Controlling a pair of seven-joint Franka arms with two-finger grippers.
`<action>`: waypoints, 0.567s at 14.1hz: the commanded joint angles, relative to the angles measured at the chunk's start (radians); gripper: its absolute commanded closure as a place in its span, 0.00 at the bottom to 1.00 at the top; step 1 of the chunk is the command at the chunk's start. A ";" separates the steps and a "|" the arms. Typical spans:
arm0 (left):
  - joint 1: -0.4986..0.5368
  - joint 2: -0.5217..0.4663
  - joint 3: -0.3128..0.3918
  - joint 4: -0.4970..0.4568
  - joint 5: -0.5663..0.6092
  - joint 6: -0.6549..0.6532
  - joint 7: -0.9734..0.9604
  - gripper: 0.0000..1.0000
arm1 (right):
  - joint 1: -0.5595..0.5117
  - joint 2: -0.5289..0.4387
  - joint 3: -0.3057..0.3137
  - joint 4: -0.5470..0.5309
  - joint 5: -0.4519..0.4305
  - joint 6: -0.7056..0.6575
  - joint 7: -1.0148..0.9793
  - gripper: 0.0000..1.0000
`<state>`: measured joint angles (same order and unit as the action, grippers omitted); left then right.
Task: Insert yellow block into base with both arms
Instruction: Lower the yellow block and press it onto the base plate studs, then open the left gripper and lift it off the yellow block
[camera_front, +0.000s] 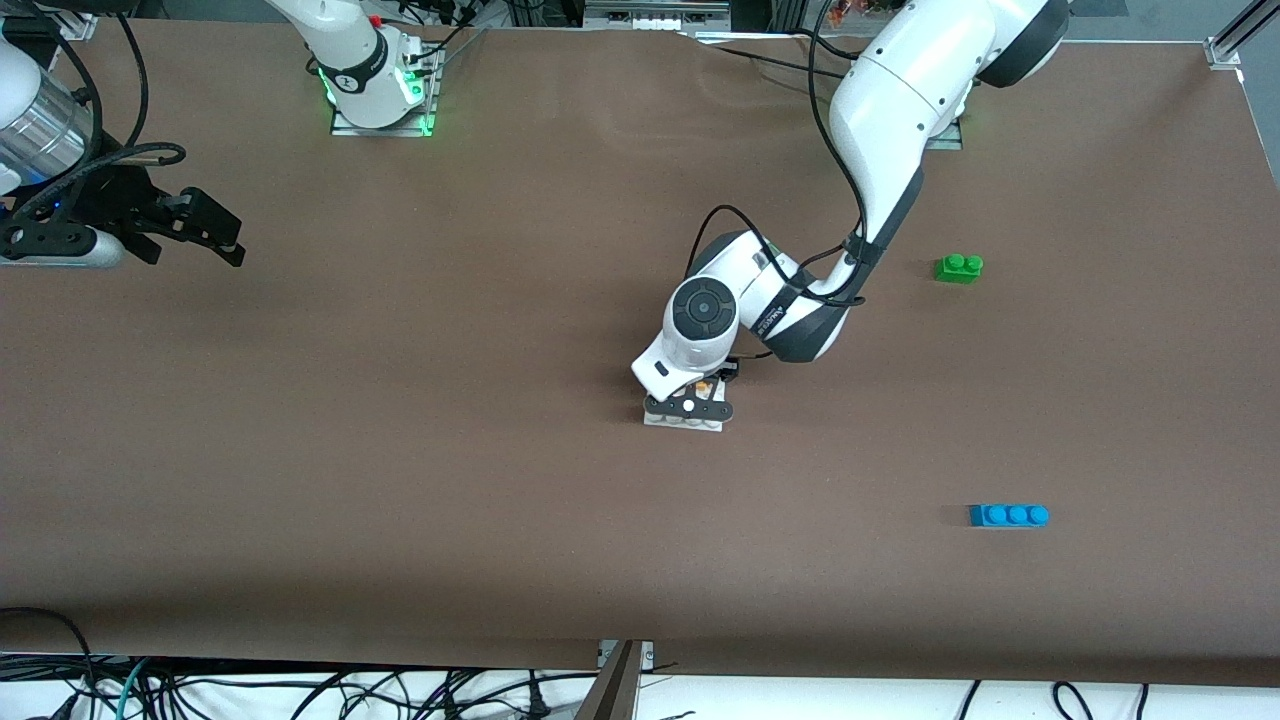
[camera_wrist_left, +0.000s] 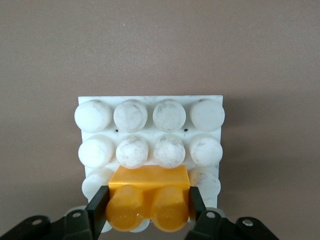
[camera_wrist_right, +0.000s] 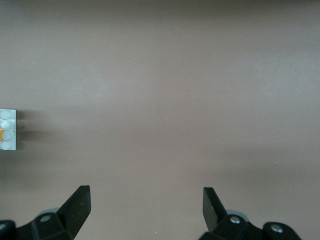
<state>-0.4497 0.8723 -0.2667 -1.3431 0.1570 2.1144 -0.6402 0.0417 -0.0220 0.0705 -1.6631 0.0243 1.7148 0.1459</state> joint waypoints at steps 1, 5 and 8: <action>-0.011 0.017 0.006 0.013 0.035 0.012 -0.022 0.56 | -0.003 -0.009 -0.001 -0.003 0.011 0.002 -0.005 0.01; -0.001 0.004 0.006 0.013 0.035 -0.008 -0.019 0.00 | -0.003 -0.009 -0.001 0.000 0.011 0.003 -0.003 0.01; 0.006 -0.061 0.006 0.030 0.022 -0.143 -0.022 0.00 | -0.003 -0.010 0.000 0.000 0.011 0.002 -0.005 0.01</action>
<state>-0.4452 0.8654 -0.2621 -1.3294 0.1571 2.0673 -0.6419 0.0418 -0.0222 0.0705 -1.6630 0.0243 1.7153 0.1459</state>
